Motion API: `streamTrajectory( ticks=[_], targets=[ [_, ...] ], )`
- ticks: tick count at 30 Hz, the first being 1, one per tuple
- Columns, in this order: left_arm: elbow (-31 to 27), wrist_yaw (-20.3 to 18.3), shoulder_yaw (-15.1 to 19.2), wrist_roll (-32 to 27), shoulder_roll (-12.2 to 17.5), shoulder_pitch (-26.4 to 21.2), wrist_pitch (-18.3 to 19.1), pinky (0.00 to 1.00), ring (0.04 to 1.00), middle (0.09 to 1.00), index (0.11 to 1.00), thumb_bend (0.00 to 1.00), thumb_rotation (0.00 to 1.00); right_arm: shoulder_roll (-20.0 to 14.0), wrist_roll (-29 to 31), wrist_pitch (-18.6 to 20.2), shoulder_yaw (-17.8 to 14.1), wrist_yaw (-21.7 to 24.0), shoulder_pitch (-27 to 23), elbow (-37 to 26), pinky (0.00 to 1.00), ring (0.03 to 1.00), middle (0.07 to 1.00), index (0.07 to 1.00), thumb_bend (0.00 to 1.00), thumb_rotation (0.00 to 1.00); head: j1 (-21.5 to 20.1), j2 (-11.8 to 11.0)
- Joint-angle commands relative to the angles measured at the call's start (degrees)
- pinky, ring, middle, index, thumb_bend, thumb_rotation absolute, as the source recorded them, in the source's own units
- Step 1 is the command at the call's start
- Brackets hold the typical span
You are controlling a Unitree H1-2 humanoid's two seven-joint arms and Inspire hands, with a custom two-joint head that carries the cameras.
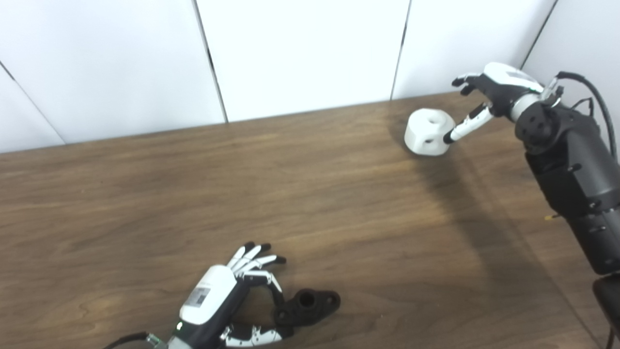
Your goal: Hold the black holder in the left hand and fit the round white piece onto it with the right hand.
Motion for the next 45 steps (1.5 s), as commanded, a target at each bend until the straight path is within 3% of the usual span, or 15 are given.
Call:
streamTrajectory(
  ticks=[1, 9, 18, 45],
  targets=[
    [4.6, -4.6, -2.5, 4.7, 1.0, 3.1, 1.7, 1.00, 0.958, 0.844, 0.488, 0.52, 0.06, -0.9, -0.8, 0.0, 0.2, -0.2, -3.7, 0.4, 0.95, 0.962, 0.845, 0.874, 0.97, 0.31, -0.1, 0.1],
    [5.0, -4.6, -2.7, 4.6, 1.3, 3.1, 1.7, 1.00, 0.964, 0.848, 0.488, 0.52, 0.06, -0.4, -0.4, -0.1, 1.4, -2.7, -4.6, 3.0, 0.99, 0.970, 0.855, 0.901, 0.99, 0.32, -0.4, -0.3],
    [5.3, -4.2, -2.6, 4.4, 1.3, 3.1, 1.3, 1.00, 0.963, 0.847, 0.488, 0.52, 0.06, -0.5, -1.4, 0.0, 2.5, -0.7, -5.1, 3.1, 0.99, 0.983, 0.867, 0.898, 0.99, 0.30, -0.5, -0.2],
    [4.0, -5.0, -2.8, 4.9, 0.9, 3.6, 2.5, 1.00, 0.972, 0.855, 0.488, 0.52, 0.06, -0.6, -1.8, -0.7, 7.7, -2.9, -6.8, 4.8, 1.00, 0.952, 0.802, 0.873, 0.97, 0.28, 0.0, 0.0]
  ],
)
